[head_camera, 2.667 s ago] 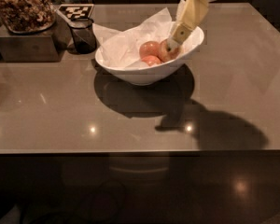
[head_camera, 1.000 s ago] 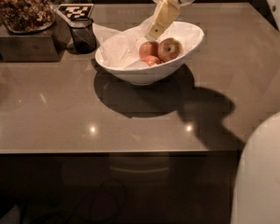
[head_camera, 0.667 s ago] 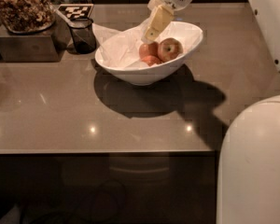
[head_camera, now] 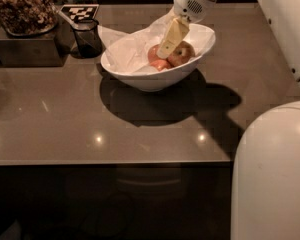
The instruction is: Pick apple from white bowl
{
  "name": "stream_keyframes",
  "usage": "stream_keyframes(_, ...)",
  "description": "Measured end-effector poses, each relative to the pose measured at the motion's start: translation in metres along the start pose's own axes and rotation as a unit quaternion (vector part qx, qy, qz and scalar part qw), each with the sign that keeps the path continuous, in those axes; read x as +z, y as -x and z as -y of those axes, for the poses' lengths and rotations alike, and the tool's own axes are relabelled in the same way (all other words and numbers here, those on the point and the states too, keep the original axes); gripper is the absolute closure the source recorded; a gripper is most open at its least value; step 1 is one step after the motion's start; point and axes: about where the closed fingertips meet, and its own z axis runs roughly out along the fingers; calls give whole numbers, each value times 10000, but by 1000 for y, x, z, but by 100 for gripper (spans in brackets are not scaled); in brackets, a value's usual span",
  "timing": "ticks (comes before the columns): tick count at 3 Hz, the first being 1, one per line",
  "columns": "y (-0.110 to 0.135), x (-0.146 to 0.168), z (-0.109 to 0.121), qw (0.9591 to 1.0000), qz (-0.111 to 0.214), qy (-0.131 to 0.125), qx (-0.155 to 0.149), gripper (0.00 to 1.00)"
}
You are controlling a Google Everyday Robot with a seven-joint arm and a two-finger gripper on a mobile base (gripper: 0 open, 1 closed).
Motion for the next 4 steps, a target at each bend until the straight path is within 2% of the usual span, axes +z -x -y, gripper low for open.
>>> stream_keyframes(1,-17,6,-8,9994,-245,159,182,20)
stream_keyframes(2,-24,14,-9,9987,-348,282,255,20)
stream_keyframes(4,-27,25,-6,9979,-503,378,167,21)
